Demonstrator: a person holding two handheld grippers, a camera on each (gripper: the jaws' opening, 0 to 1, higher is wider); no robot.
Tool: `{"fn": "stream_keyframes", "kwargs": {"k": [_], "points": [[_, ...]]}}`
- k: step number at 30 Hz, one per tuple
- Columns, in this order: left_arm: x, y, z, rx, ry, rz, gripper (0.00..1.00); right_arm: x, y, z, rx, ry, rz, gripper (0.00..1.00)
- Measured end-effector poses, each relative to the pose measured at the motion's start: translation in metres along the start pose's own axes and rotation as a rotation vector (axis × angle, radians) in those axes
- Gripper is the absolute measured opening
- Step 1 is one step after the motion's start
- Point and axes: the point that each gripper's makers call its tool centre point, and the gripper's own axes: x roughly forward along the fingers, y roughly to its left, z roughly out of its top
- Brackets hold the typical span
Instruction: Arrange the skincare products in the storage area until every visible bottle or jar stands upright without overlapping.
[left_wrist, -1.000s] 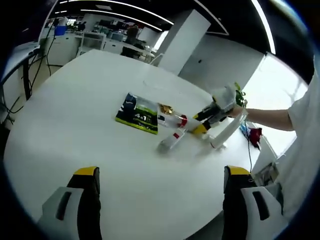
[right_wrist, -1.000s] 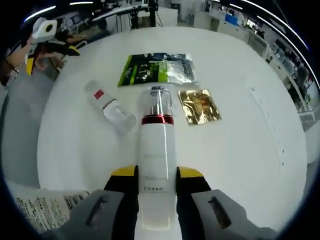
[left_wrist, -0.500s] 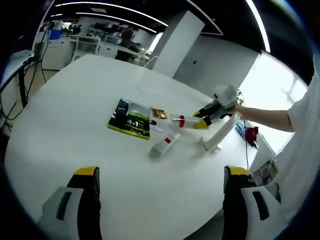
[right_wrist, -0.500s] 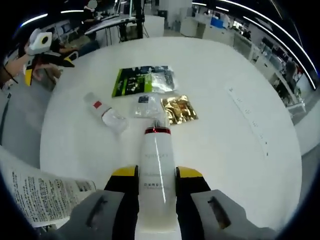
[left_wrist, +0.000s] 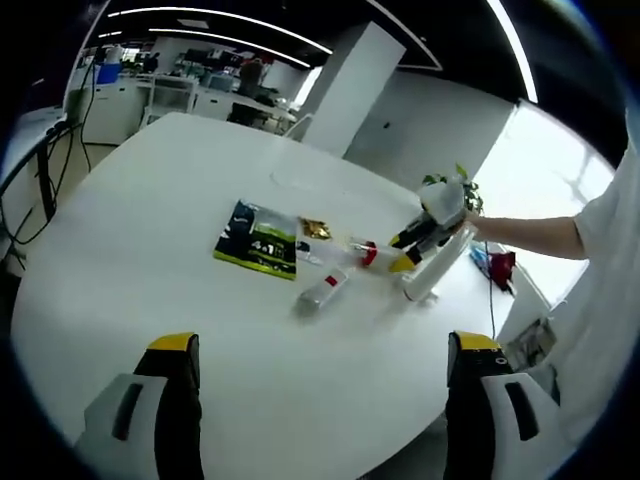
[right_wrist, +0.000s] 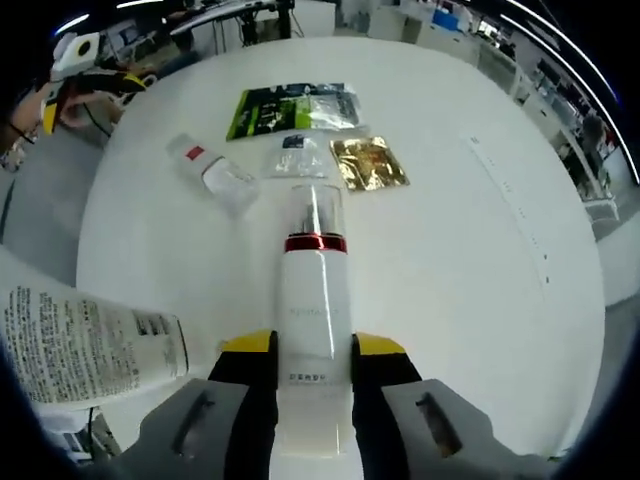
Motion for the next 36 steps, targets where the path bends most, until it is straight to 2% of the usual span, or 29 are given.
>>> {"fn": "stream_keyframes", "kwargs": {"k": [9,12,16,18,20,23,29,36], "points": [[0.000,0.000,-0.001,-0.008,0.002,0.005,0.95,0.007,-0.001,-0.004,-0.004,0.045,0.017,0.28],[0.002,0.001,-0.002,-0.007,0.005,0.002,0.95,0.006,0.004,-0.007,-0.075,0.082,0.054,0.28],[0.004,0.000,-0.001,-0.006,0.007,-0.003,0.95,0.006,0.001,0.002,-0.064,0.096,0.050,0.29],[0.005,0.000,-0.001,-0.006,0.008,-0.005,0.95,0.001,-0.001,0.015,-0.037,0.047,0.039,0.32],[0.005,0.001,-0.001,-0.006,0.009,-0.005,0.95,0.002,-0.004,0.022,-0.050,0.055,0.045,0.34],[0.005,0.002,-0.001,-0.008,0.009,-0.006,0.95,0.008,-0.003,0.022,-0.067,0.077,0.055,0.34],[0.004,0.006,-0.003,-0.017,0.007,0.003,0.95,0.016,0.001,0.026,-0.068,0.072,0.066,0.29],[0.002,0.008,-0.005,-0.025,0.006,0.010,0.95,0.028,0.001,0.027,-0.059,0.097,0.074,0.30]]}}
